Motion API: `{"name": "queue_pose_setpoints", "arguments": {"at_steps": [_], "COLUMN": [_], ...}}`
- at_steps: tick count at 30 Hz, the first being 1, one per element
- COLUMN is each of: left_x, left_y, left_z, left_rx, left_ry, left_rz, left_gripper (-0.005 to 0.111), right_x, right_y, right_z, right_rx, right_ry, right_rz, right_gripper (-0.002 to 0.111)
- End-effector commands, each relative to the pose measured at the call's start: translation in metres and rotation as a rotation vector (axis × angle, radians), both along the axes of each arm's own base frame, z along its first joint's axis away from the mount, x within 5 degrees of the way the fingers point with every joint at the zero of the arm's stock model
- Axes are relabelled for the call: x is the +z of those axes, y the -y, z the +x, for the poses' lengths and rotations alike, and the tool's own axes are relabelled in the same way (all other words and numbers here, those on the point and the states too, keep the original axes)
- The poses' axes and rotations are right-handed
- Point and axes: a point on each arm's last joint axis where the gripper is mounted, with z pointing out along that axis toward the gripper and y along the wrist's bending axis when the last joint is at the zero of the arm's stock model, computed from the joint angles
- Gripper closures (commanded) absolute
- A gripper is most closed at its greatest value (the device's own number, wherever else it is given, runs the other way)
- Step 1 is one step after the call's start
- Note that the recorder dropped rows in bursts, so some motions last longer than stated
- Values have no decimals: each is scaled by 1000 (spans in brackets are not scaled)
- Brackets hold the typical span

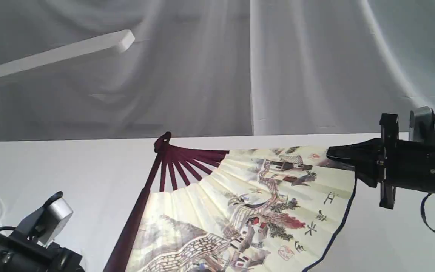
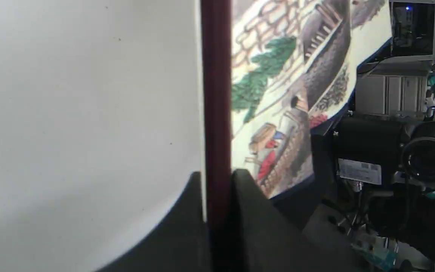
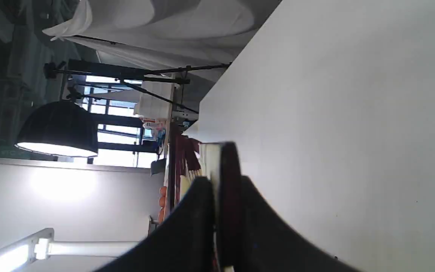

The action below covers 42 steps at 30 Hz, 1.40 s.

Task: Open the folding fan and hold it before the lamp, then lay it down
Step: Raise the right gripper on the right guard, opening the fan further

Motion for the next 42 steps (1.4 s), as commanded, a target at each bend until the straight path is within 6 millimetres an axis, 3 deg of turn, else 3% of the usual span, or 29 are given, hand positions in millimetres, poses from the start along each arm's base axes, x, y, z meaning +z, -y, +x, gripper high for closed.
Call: {"name": "queue_pose_setpoints", "arguments": {"at_steps": [1,7,17,25,42], "left_x": [3,3,23,20,19], "left_y": [1,0,-2,-5,-6], "left_z": [-10,-11,-19,-20,-21], "left_rx": [-105,-108,-114,-124,-134], "left_ry": [9,2,66,43,35], "left_rz": [12,22,56,90,109], "left_gripper": [107,107,107,107,107], "right_x": [-1,-1,-1,21,16], "right_y": [4,5,6,9,18], "right_z": [5,5,7,26,32], "right_rx": [-65,-70,-75,-7,-100], "right_ry": [8,8,20,50,19], "right_rz": [-50,-59,-75,-137,-211], "right_gripper": [108,108,108,108,108]}}
